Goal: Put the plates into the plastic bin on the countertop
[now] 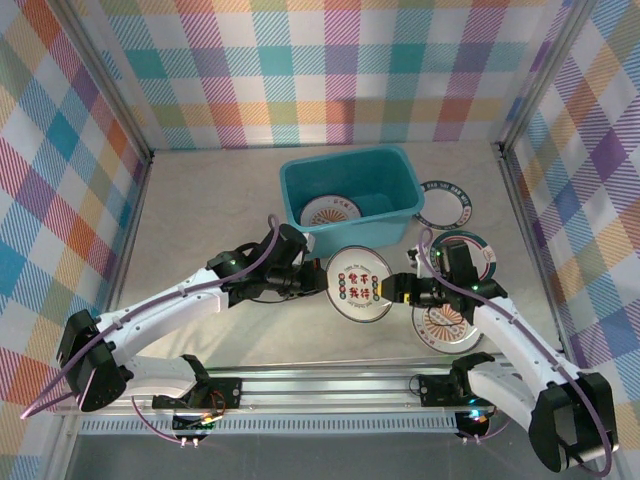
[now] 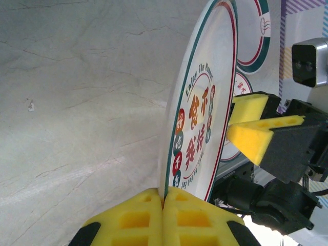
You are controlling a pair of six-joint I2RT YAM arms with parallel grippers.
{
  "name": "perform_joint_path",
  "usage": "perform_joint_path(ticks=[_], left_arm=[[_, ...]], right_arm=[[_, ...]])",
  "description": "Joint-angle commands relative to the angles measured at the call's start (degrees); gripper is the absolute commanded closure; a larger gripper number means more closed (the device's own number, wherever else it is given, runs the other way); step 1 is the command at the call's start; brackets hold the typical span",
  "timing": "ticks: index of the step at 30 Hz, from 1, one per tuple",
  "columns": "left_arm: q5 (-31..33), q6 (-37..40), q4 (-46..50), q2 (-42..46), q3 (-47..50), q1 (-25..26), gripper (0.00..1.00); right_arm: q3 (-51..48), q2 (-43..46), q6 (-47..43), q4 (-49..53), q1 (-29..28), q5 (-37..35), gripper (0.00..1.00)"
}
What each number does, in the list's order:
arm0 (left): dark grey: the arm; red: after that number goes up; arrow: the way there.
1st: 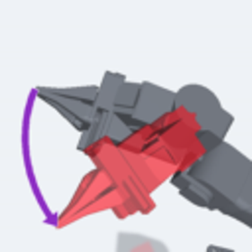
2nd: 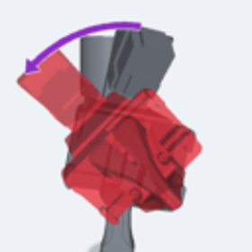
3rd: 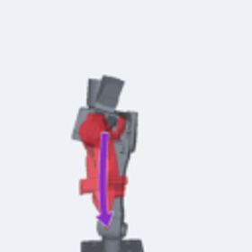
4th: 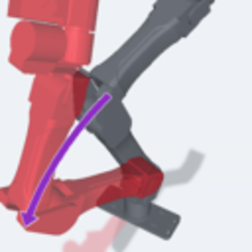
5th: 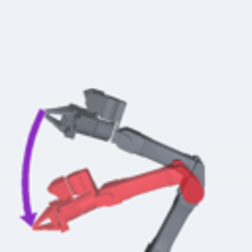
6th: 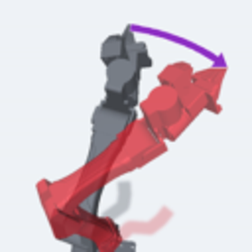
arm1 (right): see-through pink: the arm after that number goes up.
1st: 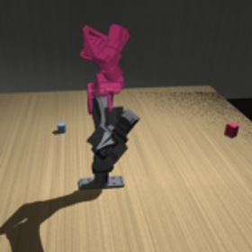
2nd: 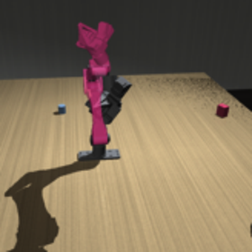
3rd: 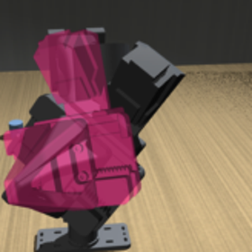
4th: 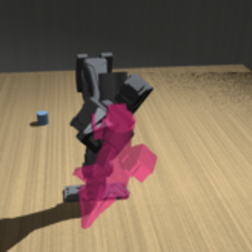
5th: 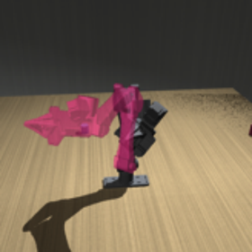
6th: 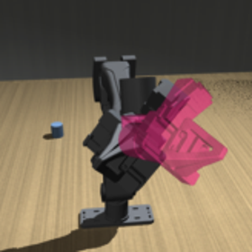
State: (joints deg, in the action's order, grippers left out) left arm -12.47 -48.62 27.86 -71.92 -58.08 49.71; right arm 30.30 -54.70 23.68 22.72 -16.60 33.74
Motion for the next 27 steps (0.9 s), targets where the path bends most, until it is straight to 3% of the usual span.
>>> perform_joint_path(ticks=[1,7,9,11,20,27], left_arm=[[-1.1,-0.9,-3.0,2.3,0.5,-0.4,1.0],[-0.7,-0.8,-2.8,2.3,0.7,-0.5,1.0],[-0.4,-0.7,-2.7,2.3,0.9,-0.5,1.0],[-0.1,-0.7,-2.6,2.2,1.1,-0.5,1.0],[1.1,0.2,-0.7,1.6,0.6,-0.4,1.0],[5.2,2.7,3.5,3.1,-1.9,-0.5,0.81]], right_arm=[[-0.3,-0.3,1.5,-3.6,0.6,4.2,0.43],[0.6,0.5,3.1,-4.6,0.5,5.9,0.59],[1.2,1.2,3.2,-4.0,0.6,5.8,0.73],[1.6,2.1,3.2,-3.4,0.5,5.2,0.8],[2.6,4.2,3.5,-2.4,0.5,4.4,0.91],[5.1,5.9,3.3,-0.3,0.6,4.3,0.94]])
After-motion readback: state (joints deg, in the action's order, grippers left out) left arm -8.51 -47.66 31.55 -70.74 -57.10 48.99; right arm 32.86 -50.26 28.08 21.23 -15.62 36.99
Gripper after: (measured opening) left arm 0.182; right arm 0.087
